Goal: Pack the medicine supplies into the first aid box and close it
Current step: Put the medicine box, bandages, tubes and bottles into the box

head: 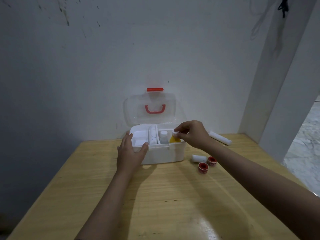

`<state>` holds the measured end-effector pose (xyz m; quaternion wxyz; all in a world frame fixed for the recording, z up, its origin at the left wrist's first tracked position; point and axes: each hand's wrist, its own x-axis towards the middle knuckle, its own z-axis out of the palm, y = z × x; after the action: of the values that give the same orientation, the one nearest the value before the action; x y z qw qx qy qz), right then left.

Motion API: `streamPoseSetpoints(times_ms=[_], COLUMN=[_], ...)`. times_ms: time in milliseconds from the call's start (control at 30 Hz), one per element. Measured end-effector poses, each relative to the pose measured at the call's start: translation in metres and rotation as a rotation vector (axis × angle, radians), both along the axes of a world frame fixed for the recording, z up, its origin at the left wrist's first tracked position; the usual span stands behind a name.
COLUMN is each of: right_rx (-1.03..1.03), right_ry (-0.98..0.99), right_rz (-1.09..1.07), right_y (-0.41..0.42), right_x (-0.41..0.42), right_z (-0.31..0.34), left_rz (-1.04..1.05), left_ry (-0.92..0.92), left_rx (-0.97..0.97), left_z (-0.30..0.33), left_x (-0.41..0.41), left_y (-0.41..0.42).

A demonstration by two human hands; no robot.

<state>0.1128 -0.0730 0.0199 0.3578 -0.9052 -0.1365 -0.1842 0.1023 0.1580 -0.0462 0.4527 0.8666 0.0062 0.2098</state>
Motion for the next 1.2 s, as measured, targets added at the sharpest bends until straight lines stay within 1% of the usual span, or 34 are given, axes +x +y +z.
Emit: streamPoseSetpoints(times_ms=[167,233,300,433,533,633,700,867,1000,1200], right_rx=[-0.023,0.001,0.053,0.101,-0.026,-0.114,-0.153,-0.134,-0.036,0.003], right_ry=[0.058,0.051,0.000,-0.059,-0.034,0.095,0.180,0.226,0.230,0.075], right_rz=[0.030,0.031,-0.009,-0.179,-0.318,-0.425,-0.458,-0.459,-0.420,-0.391], right_y=[-0.004,-0.010,-0.023,-0.066,-0.105,-0.138,-0.148,-0.155,-0.157,-0.155], right_x=[-0.001,-0.003,-0.004,-0.004,-0.004,-0.002,0.000,0.006,0.013,0.012], right_z=[-0.002,-0.001,-0.002,-0.014,-0.034,-0.058,-0.071,-0.089,-0.092,-0.097], left_rz=[0.004,0.009,0.013,0.029,0.037,0.039,0.041,0.044,0.046,0.045], left_ry=[0.000,-0.008,-0.010,-0.016,-0.041,-0.052,-0.058,-0.081,-0.085,-0.085], left_rx=[-0.003,0.002,-0.002,-0.002,0.003,0.007,0.006,0.014,0.019,0.027], left_z=[-0.002,-0.002,-0.003,-0.005,-0.006,-0.008,-0.009,-0.011,-0.010,-0.009], left_x=[0.001,0.001,0.002,0.003,0.004,0.005,0.005,0.006,0.006,0.005], left_y=[0.000,-0.001,-0.001,-0.001,-0.001,-0.001,-0.001,-0.001,-0.002,-0.002])
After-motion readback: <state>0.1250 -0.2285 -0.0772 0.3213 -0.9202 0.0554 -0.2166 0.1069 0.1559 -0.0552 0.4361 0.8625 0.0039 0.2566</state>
